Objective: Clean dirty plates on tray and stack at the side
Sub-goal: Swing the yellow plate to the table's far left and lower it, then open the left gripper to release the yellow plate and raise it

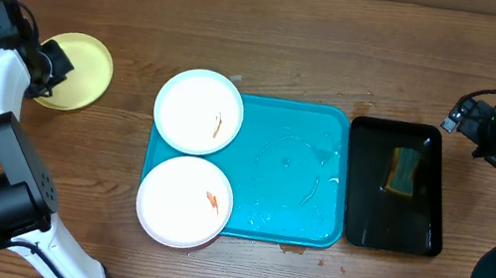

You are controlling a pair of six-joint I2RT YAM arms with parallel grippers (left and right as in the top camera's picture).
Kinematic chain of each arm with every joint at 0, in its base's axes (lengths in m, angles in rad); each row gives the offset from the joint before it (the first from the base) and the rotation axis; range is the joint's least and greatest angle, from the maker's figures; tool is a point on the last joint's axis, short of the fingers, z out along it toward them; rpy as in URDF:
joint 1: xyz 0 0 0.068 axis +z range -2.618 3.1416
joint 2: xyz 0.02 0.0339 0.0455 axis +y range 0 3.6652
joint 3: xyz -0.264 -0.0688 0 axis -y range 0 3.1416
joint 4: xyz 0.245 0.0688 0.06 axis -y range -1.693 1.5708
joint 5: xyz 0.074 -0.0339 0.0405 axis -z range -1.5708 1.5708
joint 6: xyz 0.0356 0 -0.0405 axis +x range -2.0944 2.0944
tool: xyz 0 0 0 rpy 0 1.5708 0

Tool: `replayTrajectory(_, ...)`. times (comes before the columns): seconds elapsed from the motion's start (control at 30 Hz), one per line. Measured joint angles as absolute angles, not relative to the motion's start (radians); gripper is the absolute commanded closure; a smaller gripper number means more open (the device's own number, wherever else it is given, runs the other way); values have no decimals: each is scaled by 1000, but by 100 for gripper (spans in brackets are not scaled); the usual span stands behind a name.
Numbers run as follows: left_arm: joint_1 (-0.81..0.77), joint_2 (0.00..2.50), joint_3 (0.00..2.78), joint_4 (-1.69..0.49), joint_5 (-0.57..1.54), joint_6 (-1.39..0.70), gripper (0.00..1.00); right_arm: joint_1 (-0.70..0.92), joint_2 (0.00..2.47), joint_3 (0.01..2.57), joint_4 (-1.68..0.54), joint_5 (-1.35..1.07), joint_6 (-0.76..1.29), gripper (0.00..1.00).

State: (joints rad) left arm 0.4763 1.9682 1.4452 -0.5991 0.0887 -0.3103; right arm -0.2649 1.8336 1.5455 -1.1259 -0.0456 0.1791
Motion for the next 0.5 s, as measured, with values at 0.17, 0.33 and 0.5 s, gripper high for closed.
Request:
replayTrajectory(0.17, 471, 1969, 1334, -484, 81, -310, 96, -265, 1834, 1546, -1126, -45, 179, 0)
replayTrajectory(0.33, 471, 1969, 1299, -493, 77, -310, 96, -265, 1834, 1546, -1126, -46, 179, 0)
replayTrajectory(0.5, 471, 1969, 1298, -544, 74, -311, 96, -265, 1834, 1546, -1126, -46, 179, 0)
